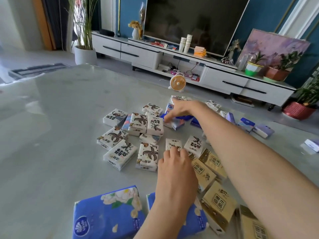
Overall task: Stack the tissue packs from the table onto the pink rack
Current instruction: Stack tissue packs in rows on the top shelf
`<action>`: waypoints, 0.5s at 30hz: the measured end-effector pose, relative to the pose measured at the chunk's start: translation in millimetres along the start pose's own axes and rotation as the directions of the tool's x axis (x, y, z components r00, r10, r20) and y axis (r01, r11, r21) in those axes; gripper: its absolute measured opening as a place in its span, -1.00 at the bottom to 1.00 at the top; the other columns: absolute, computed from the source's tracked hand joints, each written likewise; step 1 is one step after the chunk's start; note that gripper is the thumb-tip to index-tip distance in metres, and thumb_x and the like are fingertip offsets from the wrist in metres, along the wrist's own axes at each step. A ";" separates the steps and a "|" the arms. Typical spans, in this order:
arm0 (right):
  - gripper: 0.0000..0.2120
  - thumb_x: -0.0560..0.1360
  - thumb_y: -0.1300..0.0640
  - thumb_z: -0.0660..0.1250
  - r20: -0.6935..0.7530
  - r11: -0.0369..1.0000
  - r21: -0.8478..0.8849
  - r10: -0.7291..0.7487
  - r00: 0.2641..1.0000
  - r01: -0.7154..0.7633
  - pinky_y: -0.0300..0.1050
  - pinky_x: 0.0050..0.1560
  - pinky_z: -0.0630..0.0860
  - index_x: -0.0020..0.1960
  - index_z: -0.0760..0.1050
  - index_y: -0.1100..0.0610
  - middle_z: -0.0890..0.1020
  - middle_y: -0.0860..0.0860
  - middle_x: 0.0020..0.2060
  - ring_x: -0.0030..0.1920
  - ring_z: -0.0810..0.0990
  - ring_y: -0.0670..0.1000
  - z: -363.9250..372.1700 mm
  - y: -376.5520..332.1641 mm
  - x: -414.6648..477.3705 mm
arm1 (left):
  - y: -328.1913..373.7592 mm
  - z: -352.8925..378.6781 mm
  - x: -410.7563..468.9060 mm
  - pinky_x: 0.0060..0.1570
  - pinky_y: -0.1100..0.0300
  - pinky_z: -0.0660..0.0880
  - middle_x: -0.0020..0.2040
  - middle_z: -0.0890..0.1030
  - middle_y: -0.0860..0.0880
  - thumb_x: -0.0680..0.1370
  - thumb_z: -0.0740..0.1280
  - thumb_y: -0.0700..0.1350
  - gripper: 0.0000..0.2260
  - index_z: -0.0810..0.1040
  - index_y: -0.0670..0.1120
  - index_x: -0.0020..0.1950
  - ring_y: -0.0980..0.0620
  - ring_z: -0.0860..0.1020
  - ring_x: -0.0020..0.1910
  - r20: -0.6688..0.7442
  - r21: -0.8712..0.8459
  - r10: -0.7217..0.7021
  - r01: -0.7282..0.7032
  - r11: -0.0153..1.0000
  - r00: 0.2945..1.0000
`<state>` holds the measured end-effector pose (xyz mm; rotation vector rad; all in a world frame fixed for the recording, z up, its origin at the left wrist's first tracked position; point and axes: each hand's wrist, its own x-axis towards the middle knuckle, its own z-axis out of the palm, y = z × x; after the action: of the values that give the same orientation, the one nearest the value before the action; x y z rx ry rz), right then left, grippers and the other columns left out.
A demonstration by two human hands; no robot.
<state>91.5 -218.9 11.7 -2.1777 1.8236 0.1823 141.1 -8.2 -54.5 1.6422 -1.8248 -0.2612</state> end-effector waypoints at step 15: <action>-0.62 0.35 -0.02 0.43 -0.412 0.828 0.528 0.053 0.910 0.190 -0.15 -0.29 0.36 0.04 0.37 0.10 0.56 0.02 -0.18 -0.19 0.46 0.04 14.4 24.5 -119.7 | 6.7 -18.0 -6.8 0.21 0.13 0.33 0.28 0.47 -0.11 0.58 -0.04 0.14 -0.50 0.35 -0.14 0.37 -0.05 0.42 0.25 -0.172 -0.255 -0.043 -0.002 0.967 0.984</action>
<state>46.3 -105.7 28.4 -1.9273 1.6878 -0.7967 146.2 4.4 -39.4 1.4571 -1.5722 -0.3339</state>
